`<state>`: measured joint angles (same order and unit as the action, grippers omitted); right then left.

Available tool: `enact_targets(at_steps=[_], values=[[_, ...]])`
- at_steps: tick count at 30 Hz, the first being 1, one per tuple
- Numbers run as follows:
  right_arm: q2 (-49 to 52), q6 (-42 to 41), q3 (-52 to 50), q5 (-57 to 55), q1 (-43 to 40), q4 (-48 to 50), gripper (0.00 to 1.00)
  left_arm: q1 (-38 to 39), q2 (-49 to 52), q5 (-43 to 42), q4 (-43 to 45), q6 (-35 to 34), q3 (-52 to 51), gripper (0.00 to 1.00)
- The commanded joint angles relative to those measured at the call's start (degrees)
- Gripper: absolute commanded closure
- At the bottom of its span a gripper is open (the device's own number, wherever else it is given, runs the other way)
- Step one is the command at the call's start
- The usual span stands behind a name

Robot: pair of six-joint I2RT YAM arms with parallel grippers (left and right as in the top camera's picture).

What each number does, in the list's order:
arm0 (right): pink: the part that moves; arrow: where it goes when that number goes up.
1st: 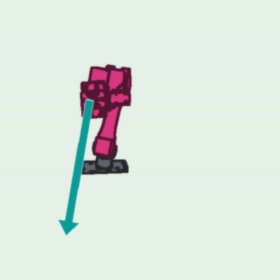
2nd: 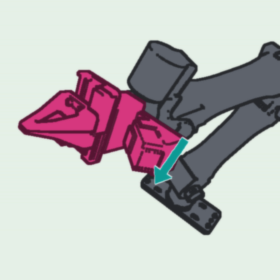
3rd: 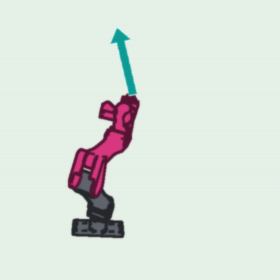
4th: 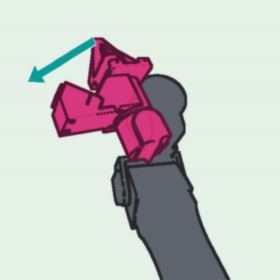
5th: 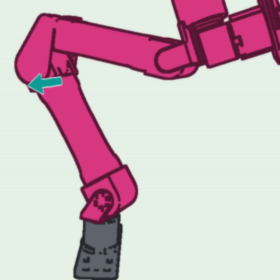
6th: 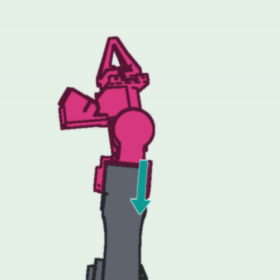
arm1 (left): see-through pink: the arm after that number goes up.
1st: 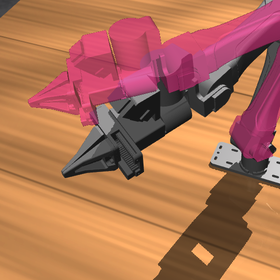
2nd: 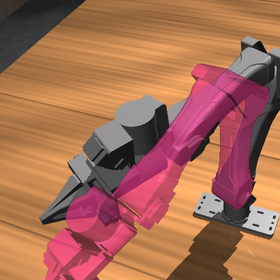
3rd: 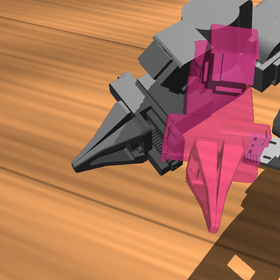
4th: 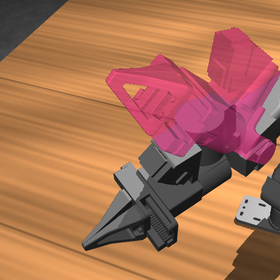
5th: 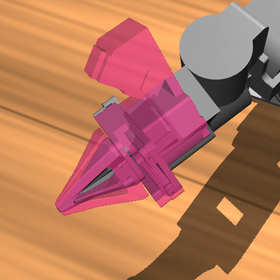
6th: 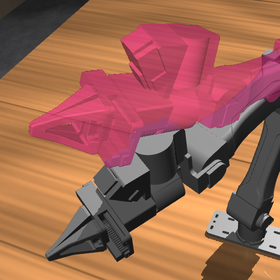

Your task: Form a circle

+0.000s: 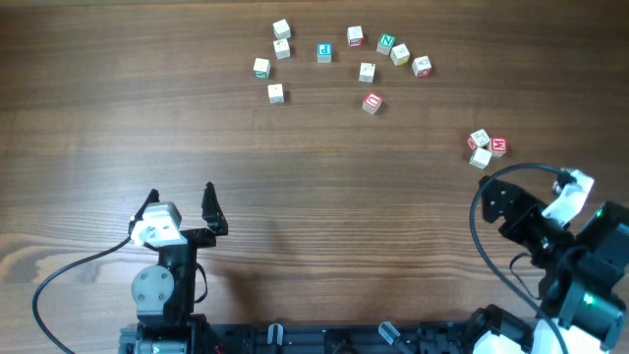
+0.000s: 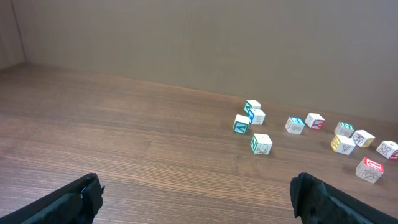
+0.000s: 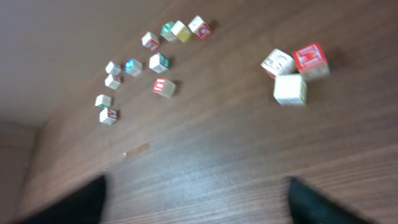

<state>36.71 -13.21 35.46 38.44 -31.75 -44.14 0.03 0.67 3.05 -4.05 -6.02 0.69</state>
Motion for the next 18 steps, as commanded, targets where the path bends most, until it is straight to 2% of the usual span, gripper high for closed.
enact_targets(at_steps=[1,3,5,8,10,12,14,16,18], values=[[-0.66,-2.14,0.9,-3.34,0.24,-4.66,0.0,-0.37,-0.5,-0.68,0.07,1.31,-0.35,0.0],[-0.61,-1.14,0.9,-2.86,0.24,-3.65,0.0,-0.37,-0.5,-0.68,0.07,1.31,-0.35,0.0],[-0.61,4.39,0.9,-2.56,0.24,-0.61,0.0,-0.37,-0.5,-0.68,0.07,1.31,-0.35,0.0],[-0.61,12.96,0.9,0.98,0.24,8.04,0.0,-0.37,-0.5,-0.68,0.07,1.31,-0.35,0.0],[-0.7,15.23,0.9,1.6,1.53,12.41,0.0,-0.37,-0.5,-0.66,0.07,1.31,-0.35,0.0],[-1.05,17.22,0.83,-1.46,5.18,16.26,0.0,-0.37,-0.5,-0.68,0.07,1.31,-0.35,0.0],[-1.9,17.86,0.83,-9.81,12.35,19.17,0.0,-0.37,-0.5,-0.68,0.07,1.29,-0.35,0.0],[-4.55,17.97,0.79,-18.86,21.16,19.65,0.0,-0.37,-0.5,-0.68,0.07,1.31,-0.35,0.0],[-7.67,18.86,0.35,-21.7,25.53,19.3,0.0,-0.37,-0.5,-0.68,0.07,1.31,-0.35,0.0]])
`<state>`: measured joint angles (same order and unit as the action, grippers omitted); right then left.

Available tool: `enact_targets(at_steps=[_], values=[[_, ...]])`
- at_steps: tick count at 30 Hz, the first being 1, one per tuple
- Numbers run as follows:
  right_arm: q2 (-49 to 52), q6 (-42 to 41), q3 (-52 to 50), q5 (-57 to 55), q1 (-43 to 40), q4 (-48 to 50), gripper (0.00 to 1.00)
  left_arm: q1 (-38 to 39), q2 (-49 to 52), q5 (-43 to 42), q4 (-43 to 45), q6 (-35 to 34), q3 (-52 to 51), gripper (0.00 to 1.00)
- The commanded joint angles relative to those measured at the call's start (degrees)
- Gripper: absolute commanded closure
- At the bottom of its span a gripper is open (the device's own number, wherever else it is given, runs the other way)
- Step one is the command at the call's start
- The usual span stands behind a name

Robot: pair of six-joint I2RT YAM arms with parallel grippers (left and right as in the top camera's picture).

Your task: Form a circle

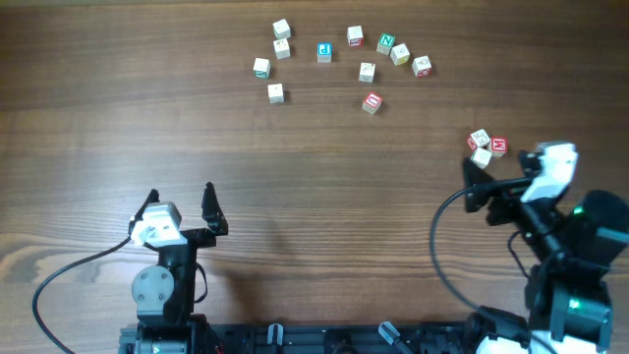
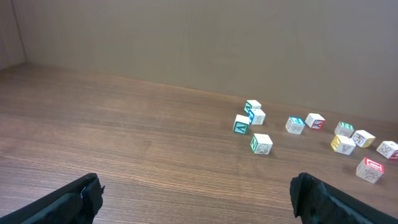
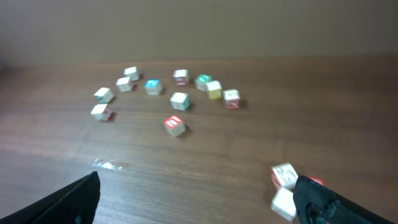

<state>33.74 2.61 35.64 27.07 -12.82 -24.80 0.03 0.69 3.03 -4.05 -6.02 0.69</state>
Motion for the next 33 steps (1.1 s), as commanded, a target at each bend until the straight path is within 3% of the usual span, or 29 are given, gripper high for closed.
enact_targets(at_steps=[1,12,24,33], values=[[-6.82,3.89,-0.44,-11.15,8.35,-0.02,0.0,-0.37,-0.52,-0.66,0.07,1.31,-0.35,0.0],[-33.81,4.72,-14.21,-13.14,9.6,1.7,0.0,-0.37,-0.52,-0.66,0.07,1.31,-0.35,0.0],[-33.03,4.74,-15.85,-7.06,9.64,2.6,0.0,-0.37,-0.52,-0.66,0.07,1.31,-0.35,0.0],[-32.94,4.92,-15.89,-8.22,9.64,-8.07,0.0,-0.37,-0.52,-0.66,0.07,1.31,-0.35,0.0]])
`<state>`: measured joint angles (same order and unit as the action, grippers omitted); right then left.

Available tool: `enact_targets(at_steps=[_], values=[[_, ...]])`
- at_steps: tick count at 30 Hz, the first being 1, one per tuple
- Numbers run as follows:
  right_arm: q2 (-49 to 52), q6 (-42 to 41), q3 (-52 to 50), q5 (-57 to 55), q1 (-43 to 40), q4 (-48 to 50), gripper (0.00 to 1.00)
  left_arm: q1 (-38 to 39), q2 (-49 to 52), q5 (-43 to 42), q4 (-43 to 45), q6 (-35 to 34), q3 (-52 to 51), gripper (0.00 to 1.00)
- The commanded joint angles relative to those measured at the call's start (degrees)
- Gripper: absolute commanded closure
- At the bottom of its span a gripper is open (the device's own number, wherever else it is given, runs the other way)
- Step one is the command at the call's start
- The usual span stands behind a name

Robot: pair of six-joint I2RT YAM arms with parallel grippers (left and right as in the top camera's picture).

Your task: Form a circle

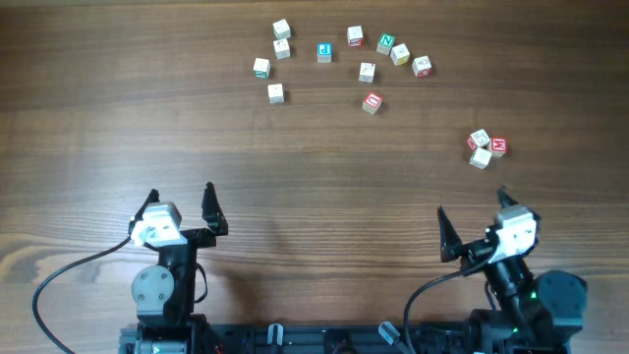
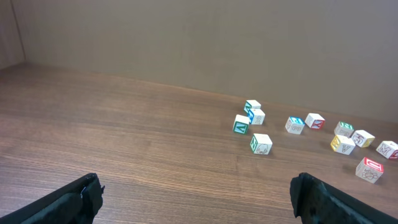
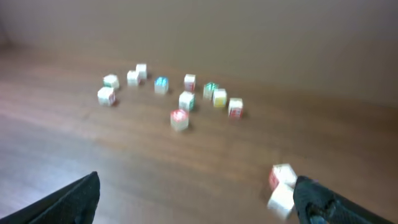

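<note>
Several small lettered cubes lie in a loose arc at the table's far side, from a white cube (image 1: pixel 275 92) on the left past a blue one (image 1: pixel 323 51) and a green one (image 1: pixel 385 42) to a red one (image 1: pixel 371 102). A cluster of three cubes (image 1: pixel 482 147) sits apart at the right; in the blurred right wrist view this cluster (image 3: pixel 281 186) lies just ahead of the right finger. My left gripper (image 1: pixel 182 197) (image 2: pixel 199 193) and right gripper (image 1: pixel 471 205) (image 3: pixel 199 196) both stand open and empty near the front edge.
The wooden table (image 1: pixel 118 98) runs bare between the grippers and the cubes. Black cables (image 1: pixel 59 280) loop from both arm bases at the front edge. A plain wall (image 2: pixel 186 37) stands behind the table's far side.
My right gripper has moved back from beside the three-cube cluster to the front edge, still open. Left arm and all cubes are where they were.
At first my right arm stood at the far right, turned leftward just below the three-cube cluster. Then it faced forward with its open gripper close beside that cluster. Now it rests at the front edge. No cube has shifted; the left arm stayed still.
</note>
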<state>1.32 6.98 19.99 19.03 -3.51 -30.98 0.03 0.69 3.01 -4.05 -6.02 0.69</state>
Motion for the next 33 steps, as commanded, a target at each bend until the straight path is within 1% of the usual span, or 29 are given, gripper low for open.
enact_targets(at_steps=[1,6,9,11,16,23,27,30,33], values=[[-0.52,0.57,-0.26,-0.81,0.33,-2.71,0.0,-0.37,-0.52,-0.63,0.07,1.31,-0.35,0.0],[-1.11,0.52,-2.75,-4.76,0.44,-2.4,0.0,-0.37,-0.52,-0.63,0.07,1.31,-0.35,0.0],[-1.11,0.46,-4.81,-4.85,0.44,-0.7,0.0,-0.37,-0.52,-0.63,0.07,1.31,-0.35,0.0],[-1.11,0.55,-6.86,-4.9,0.44,2.75,0.0,-0.37,-0.52,-0.63,0.07,1.31,-0.35,0.0],[-1.11,0.5,-13.03,-5.57,0.44,14.93,0.0,-0.37,-0.52,-0.63,0.07,1.31,-0.35,0.0],[-1.14,0.35,-15.06,-7.41,0.44,24.79,0.0,-0.37,-0.52,-0.63,0.07,1.31,-0.35,0.0],[-1.16,0.37,-19.82,-7.06,0.46,36.63,0.0,-0.37,-0.52,-0.63,0.07,1.31,-0.35,0.0],[-1.16,0.24,-19.69,-7.02,0.46,36.2,0.0,-0.37,-0.52,-0.63,0.07,1.31,-0.35,0.0],[-1.16,0.42,-19.67,-6.99,0.44,32.11,0.0,-0.37,-0.52,-0.63,0.07,1.31,-0.35,0.0]])
